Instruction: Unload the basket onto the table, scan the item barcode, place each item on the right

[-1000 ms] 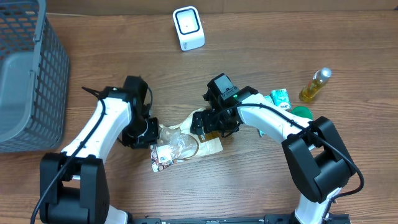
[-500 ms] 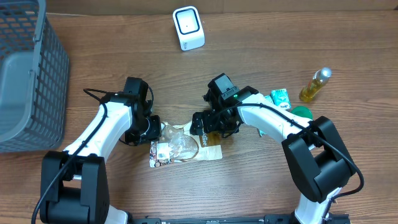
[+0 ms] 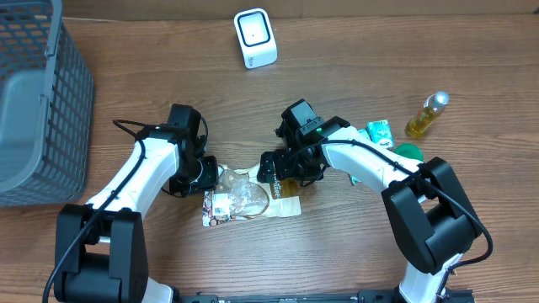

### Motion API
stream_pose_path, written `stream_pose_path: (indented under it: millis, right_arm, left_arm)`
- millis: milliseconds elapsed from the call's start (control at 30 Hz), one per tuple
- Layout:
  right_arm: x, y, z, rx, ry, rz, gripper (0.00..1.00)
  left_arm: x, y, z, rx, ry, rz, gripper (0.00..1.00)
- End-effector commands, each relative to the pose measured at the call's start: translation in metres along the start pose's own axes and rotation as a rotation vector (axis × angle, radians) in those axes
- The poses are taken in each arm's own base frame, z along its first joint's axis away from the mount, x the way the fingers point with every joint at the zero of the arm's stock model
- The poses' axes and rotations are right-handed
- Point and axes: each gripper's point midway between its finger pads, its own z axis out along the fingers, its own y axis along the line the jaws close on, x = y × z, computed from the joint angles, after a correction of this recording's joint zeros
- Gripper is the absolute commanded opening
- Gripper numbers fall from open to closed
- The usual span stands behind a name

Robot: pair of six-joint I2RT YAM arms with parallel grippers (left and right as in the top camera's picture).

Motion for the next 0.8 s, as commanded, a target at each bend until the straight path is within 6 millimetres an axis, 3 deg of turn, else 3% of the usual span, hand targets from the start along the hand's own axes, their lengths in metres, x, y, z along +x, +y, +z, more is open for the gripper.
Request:
stream_pose_path:
  millis: [0,67,167,367,467,767]
  right_arm:
    - [0.006,-0.006,0.005,0.01,0.021,0.016,1.0]
    - [0.005,-0.006,0.005,0.009,0.018,0.015,1.0]
    - [-0.004,-0.002,0.003,-0.007,-0.018,0.0,0.89]
    - [-0.021,0.009,-0.026,-0.042,-0.089,-0.007,0.93]
    - [-0.019,0.008,-0.033,-0.04,-0.089,-0.005,1.0]
    - [0.0,-0.009,-0.024,0.022,-0.036,0.0,1.0]
  left_arm:
    - [0.002,0.002,0.002,-0.011,0.004,0.005,0.32]
    - [0.002,0.002,0.002,-0.011,0.004,0.005,0.32]
    - [0.002,0.002,0.002,-0.011,0.005,0.006,0.32]
    - [0.004,0.003,0.002,-0.013,0.012,0.004,0.33]
    - [0.004,0.003,0.002,-0.013,0.012,0.004,0.34]
    - [0.002,0.002,0.002,-0.011,0.006,0.005,0.35]
